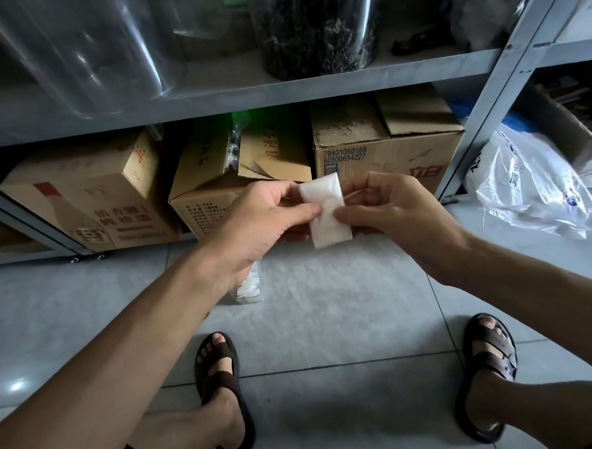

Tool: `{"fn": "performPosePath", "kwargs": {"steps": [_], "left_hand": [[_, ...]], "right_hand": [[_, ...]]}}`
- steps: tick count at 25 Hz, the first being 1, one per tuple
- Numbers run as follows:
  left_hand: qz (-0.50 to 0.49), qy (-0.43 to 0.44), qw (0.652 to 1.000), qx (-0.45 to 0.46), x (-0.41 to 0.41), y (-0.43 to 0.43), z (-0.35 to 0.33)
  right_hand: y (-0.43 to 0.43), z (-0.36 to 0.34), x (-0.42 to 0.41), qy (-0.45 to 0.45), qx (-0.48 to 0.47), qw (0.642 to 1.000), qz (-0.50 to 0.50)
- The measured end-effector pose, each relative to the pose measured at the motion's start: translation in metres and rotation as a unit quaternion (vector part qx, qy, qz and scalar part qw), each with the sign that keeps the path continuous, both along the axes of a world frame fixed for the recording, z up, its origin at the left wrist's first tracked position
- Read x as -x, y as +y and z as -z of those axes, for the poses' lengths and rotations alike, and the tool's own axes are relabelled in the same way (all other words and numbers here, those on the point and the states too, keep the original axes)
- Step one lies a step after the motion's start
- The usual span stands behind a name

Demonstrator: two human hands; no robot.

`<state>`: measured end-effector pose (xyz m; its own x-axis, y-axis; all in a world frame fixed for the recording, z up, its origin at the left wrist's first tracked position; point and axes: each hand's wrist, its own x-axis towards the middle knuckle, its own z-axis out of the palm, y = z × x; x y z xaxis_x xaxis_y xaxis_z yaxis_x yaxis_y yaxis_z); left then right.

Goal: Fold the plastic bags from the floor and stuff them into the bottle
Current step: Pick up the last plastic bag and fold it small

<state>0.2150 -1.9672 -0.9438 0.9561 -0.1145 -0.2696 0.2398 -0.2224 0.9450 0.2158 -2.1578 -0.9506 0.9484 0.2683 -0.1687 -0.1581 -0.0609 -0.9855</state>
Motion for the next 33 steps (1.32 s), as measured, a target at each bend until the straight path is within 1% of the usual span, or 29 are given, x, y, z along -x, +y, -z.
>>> {"fn": "performPosePath", "kwargs": {"steps": [3,6,9,11,13,16,19,24,27,30,33], "left_hand": [[0.008,-0.003,1.0,0.006,0.002,-0.001,-0.002],[0.007,-0.001,1.0,0.006,0.003,-0.001,-0.002],[0.002,-0.02,1.0,0.002,0.003,-0.002,-0.002],[0.003,-0.03,1.0,0.003,0.003,-0.001,-0.003],[-0.003,-0.019,0.999,0.029,0.003,-0.002,-0.006],[-0.02,0.009,0.995,0.093,0.004,-0.003,-0.01],[-0.026,0.028,0.99,0.136,0.003,-0.004,-0.012],[-0.009,0.08,0.984,0.16,0.002,-0.001,-0.013],[-0.009,0.12,0.978,0.173,0.002,0.0,-0.016],[0.024,0.114,0.982,0.146,0.0,0.001,-0.013],[0.03,0.109,0.985,0.13,-0.002,0.003,-0.01]], "right_hand": [[0.001,0.001,0.001,-0.005,0.031,0.999,-0.008],[0.001,0.001,0.001,0.002,0.015,1.0,0.0],[0.002,0.0,0.002,0.01,0.007,1.0,0.0],[0.002,-0.003,0.002,0.024,-0.013,1.0,0.002],[0.001,-0.005,0.002,0.049,-0.053,0.997,0.0],[0.002,-0.008,0.002,0.085,-0.117,0.989,-0.005],[0.002,-0.008,0.001,0.086,-0.14,0.986,-0.011],[0.002,-0.006,0.001,0.048,-0.11,0.993,-0.004],[0.001,-0.002,0.001,-0.018,-0.048,0.999,-0.004],[0.002,0.0,0.001,-0.072,-0.002,0.997,-0.007],[0.003,0.002,0.001,-0.082,0.009,0.997,-0.01]]}}
